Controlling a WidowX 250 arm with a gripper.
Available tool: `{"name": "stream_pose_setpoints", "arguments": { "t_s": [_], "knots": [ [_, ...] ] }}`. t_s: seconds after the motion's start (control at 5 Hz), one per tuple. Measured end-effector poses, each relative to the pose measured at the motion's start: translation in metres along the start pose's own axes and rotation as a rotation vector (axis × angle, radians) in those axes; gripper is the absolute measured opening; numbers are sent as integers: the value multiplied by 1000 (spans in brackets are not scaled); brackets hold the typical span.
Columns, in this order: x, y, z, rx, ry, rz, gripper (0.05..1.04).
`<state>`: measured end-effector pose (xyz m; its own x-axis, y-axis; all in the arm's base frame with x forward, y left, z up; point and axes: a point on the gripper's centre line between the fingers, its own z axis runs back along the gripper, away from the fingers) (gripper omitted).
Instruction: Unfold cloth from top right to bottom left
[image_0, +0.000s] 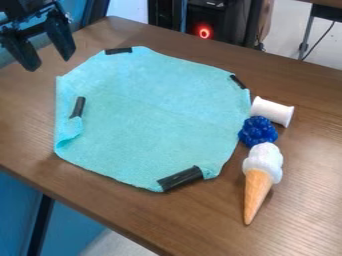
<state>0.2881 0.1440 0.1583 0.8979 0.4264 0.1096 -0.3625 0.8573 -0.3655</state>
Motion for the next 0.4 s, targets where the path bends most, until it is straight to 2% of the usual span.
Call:
{"name": "stream_pose_setpoints", "arguments": {
  "t_s": [0.2,0.4],
  "knots": [
    [3,-19,-6,-20,0,-3,1000],
    [21,-68,-28,35,-91,-10,999]
  ]
}}
